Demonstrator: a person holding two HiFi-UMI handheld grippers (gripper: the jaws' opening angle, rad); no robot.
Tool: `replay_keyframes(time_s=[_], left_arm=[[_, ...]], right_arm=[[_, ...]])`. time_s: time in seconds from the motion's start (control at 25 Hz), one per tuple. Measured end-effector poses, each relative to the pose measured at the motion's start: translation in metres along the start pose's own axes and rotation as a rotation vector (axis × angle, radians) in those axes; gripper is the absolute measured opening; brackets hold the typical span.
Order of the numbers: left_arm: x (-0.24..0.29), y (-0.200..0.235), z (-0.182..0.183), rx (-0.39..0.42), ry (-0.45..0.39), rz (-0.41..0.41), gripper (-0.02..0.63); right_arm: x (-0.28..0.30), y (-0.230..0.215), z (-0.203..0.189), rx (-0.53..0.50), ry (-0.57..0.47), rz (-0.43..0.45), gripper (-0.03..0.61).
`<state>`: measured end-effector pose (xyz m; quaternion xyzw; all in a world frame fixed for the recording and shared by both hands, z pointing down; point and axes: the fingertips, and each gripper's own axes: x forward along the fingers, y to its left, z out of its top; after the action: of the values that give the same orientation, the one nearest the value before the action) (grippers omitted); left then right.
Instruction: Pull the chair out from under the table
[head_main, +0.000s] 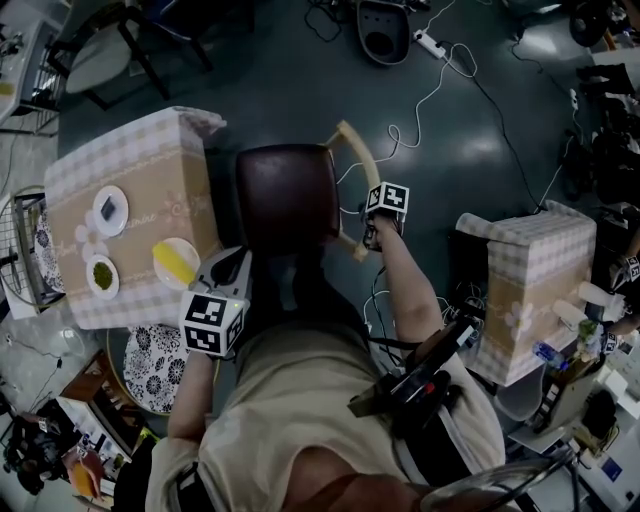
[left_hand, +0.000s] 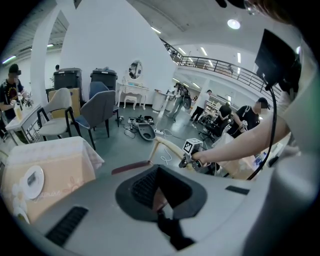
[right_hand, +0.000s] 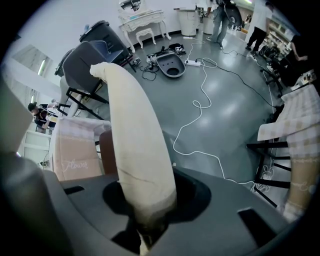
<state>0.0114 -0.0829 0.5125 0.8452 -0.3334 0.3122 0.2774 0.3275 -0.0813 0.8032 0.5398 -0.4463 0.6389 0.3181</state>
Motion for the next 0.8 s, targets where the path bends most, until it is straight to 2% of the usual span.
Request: replay_keyframes(time_s=[0.44, 0.8], left_arm=[[0.009, -0.016, 0.007, 0.015, 0.007, -0.006, 0.006], [0.015, -0.021, 0.011, 0.018, 0.005, -0.007, 0.006]], right_arm=[[-0.007, -0.029, 0.004, 0.031, -0.012, -0.004, 0.121], [-0.007, -0.033, 0.007, 0.031, -0.008, -0.003, 0.123]])
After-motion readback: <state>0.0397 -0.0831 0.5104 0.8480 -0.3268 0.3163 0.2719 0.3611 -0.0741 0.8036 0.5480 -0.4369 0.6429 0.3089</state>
